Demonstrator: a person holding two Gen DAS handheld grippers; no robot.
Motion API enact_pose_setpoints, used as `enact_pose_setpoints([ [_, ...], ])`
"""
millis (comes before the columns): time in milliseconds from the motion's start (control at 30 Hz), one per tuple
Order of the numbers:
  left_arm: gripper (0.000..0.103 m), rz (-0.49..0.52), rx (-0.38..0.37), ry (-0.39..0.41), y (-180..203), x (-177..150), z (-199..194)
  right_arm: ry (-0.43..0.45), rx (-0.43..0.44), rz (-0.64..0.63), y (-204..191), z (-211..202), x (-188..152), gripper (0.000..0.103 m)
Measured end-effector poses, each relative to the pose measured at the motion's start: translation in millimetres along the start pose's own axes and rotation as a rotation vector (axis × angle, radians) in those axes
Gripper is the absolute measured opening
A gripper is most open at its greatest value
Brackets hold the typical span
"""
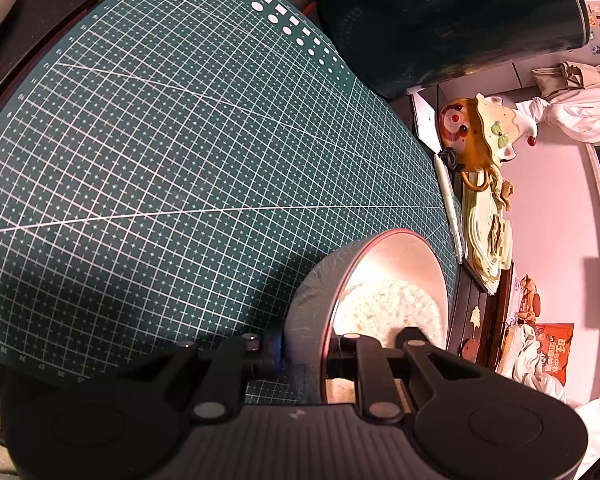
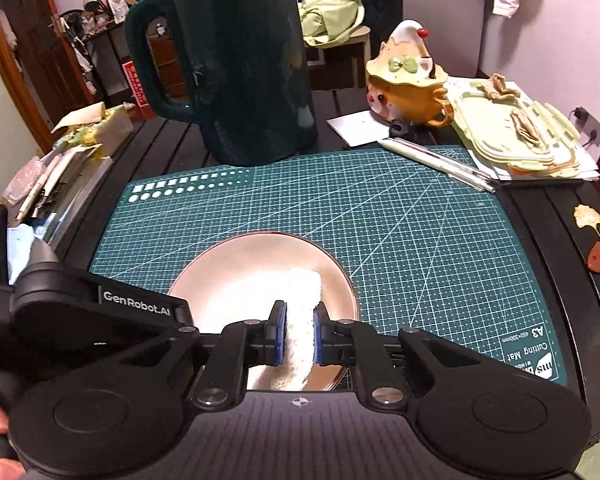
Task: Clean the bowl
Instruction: 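Lift the sponge out of the bowl and pull the right tool back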
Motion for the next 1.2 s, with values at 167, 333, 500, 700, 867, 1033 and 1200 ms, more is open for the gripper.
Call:
enact_pose_setpoints([
  [167, 0.018, 0.009, 0.004, -0.003, 1.0, -0.9, 0.3, 0.005, 0.100, 0.065, 7.9, -15.0, 7.0, 0.012],
  [333, 0.018, -0.001, -0.005, -0.014, 0.1, -0.2, 1.0, 0.050, 0.154, 0.145, 31.2, -39.9, 15.4, 0.012],
  [500, 0.018, 0.031, -0.008, -0.029, 0.9, 0.8, 1.5, 0.092, 0.152, 0.243, 76.2, -66.7, 25.2, 0.012],
  [700, 0.018, 0.012, -0.019, -0.038, -0.7, 4.3, 2.0, 0.052, 0.115, 0.291, 95.9, -52.8, 7.0, 0.012],
  [867, 0.018, 0.038, 0.004, -0.039, 3.6, 5.4, 3.7, 0.000, 0.137, 0.330, 93.9, -29.2, -10.0, 0.012],
  [1033, 0.018, 0.019, -0.010, -0.055, 1.7, 6.7, 5.0, 0.007, 0.148, 0.346, 93.3, -22.3, -12.3, 0.012],
  [1200, 0.018, 0.022, -0.011, -0.057, 0.6, 5.2, 3.4, -0.011, 0.160, 0.326, 82.9, -12.2, -17.7, 0.012],
])
Point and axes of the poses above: each gripper's, at about its wrist camera, not at the fingertips, and z roughly the way its jaws point, y to its right, x to its top, the point moved 8 cm from there along z, roughly the way its jaws point, and after that the axes turned 13 degrees about -x, right-handed, at the moved point
